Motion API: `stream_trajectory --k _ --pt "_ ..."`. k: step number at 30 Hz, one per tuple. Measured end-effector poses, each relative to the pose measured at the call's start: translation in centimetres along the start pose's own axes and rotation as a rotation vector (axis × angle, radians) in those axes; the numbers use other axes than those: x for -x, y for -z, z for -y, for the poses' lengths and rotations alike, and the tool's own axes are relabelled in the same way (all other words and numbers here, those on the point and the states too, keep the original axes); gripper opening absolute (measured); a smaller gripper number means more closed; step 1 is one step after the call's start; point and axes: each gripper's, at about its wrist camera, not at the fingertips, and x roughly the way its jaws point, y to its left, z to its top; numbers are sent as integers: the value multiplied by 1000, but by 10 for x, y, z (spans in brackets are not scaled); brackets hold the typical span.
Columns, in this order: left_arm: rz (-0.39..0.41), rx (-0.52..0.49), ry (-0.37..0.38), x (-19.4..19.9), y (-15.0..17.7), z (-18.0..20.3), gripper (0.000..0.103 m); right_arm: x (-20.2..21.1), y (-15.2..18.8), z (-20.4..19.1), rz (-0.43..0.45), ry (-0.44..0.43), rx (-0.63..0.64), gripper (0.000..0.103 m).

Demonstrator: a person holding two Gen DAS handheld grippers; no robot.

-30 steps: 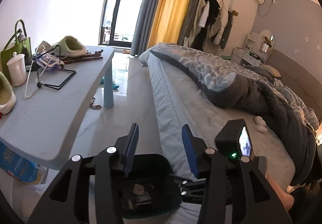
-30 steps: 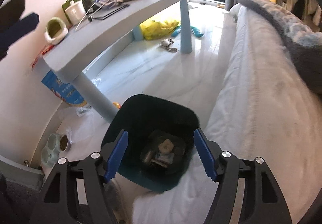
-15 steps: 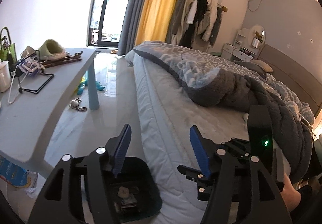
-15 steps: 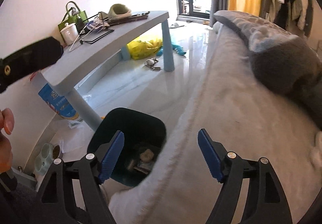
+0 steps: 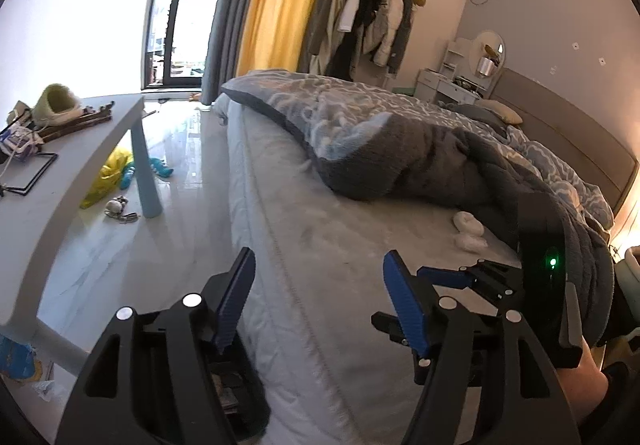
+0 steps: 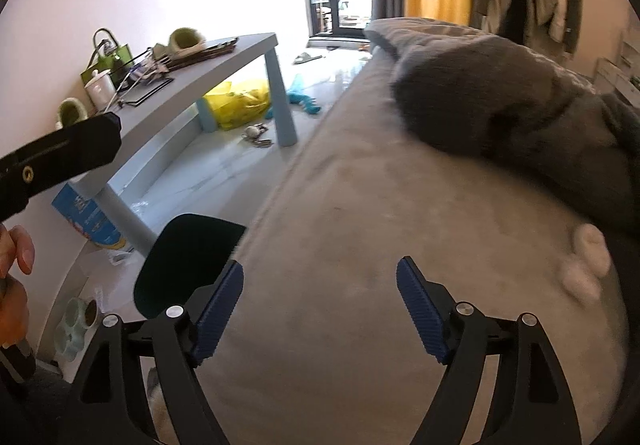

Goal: Collect trash
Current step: 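Move both grippers from the bin back over the bed, then grasp the clear bubble-wrap piece with the left gripper while the right grasps a rolled white sock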

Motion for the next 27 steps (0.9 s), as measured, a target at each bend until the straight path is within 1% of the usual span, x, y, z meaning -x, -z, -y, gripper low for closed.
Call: stream_trajectory --k 6,14,18,23,27 --pt "-17 -17 39 -21 -4 25 75 10 2 30 21 40 -16 83" --pt "-31 -32 76 -54 -10 57 79 21 3 90 43 102 -54 84" --pt "-44 -39 95 -71 -10 71 80 24 3 119 45 127 -75 85" --pt "-69 -38 142 -94 -12 87 82 26 -1 152 43 154 -95 85" --pt "-92 -67 165 -113 -11 103 85 25 -5 175 38 178 -102 85"
